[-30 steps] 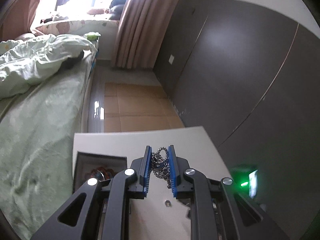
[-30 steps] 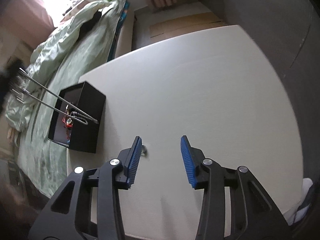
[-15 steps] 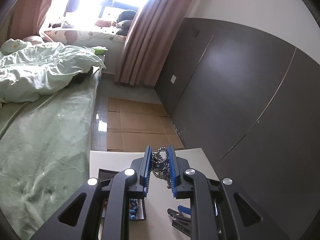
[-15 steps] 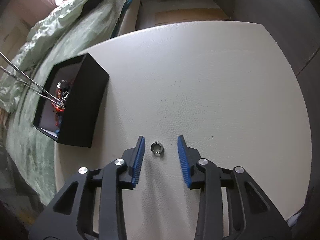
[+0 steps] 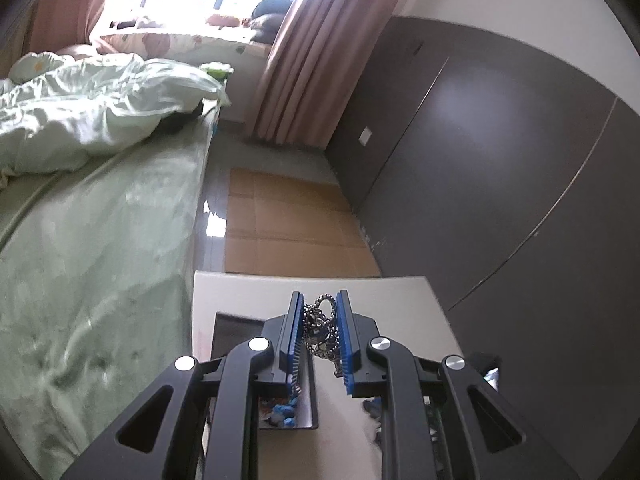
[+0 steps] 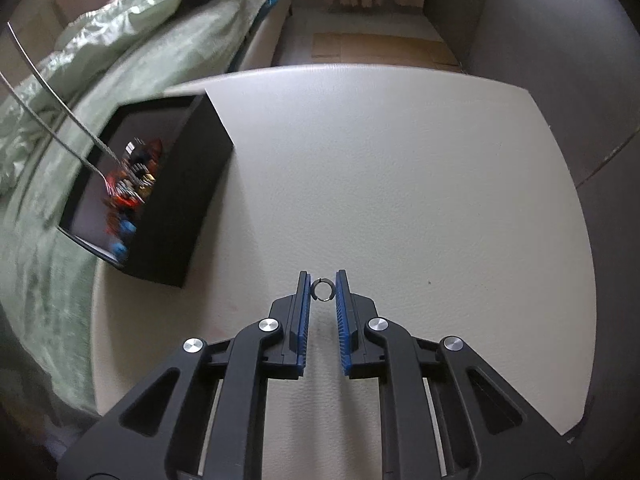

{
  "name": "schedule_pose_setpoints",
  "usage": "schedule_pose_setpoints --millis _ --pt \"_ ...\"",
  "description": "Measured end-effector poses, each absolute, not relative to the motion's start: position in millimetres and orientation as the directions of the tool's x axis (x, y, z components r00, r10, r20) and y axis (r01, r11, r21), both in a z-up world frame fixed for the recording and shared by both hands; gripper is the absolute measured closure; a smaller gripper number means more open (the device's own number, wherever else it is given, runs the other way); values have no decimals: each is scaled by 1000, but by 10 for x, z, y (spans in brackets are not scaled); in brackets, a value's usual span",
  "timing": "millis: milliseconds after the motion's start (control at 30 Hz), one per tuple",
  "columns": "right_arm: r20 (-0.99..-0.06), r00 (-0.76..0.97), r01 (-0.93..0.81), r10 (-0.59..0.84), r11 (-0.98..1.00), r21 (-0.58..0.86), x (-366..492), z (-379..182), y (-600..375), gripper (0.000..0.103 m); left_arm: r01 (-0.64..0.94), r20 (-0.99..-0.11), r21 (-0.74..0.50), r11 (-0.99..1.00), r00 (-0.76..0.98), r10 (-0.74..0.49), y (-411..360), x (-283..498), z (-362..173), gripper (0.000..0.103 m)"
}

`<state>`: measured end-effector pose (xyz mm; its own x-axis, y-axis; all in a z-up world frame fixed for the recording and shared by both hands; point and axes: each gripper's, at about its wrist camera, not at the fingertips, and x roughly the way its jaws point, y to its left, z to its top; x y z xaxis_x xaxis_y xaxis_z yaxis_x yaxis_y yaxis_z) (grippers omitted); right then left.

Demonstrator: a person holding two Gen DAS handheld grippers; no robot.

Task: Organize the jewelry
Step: 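Drop the chain and small ring into the black box with both tools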

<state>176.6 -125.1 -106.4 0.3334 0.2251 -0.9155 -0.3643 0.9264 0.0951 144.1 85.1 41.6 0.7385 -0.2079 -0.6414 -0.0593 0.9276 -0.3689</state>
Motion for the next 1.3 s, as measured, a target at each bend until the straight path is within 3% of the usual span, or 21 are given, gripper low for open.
schedule_pose_setpoints --millis 267,300,333,400,767,1233,1300 --pt "-854 385 -355 351 910 213 1743 -706 -1267 90 -125 -715 -362 924 673 -189 963 1550 26 85" --pt "-846 389 -356 364 907 226 1740 -674 -1260 90 -136 -722 -364 922 666 -187 985 1547 -14 74" --pt "-834 393 -358 387 900 249 1739 -630 -1261 90 -151 -728 -366 918 662 -181 1019 1531 -63 55" --pt "-815 400 -361 419 889 280 1738 -568 -1267 90 -170 -723 -368 914 670 -166 1078 1474 -115 40" --pt "-684 405 -387 607 792 473 1838 -324 -1088 89 -182 -728 -373 910 665 -166 1329 1442 -158 36" --pt "-640 359 -378 679 733 565 2072 -413 -801 89 -198 -706 -426 883 683 -187 1604 1571 -87 22" --pt "-660 332 -368 674 736 568 2120 -459 -770 80 -203 -705 -434 878 683 -191 1634 1573 -88 21"
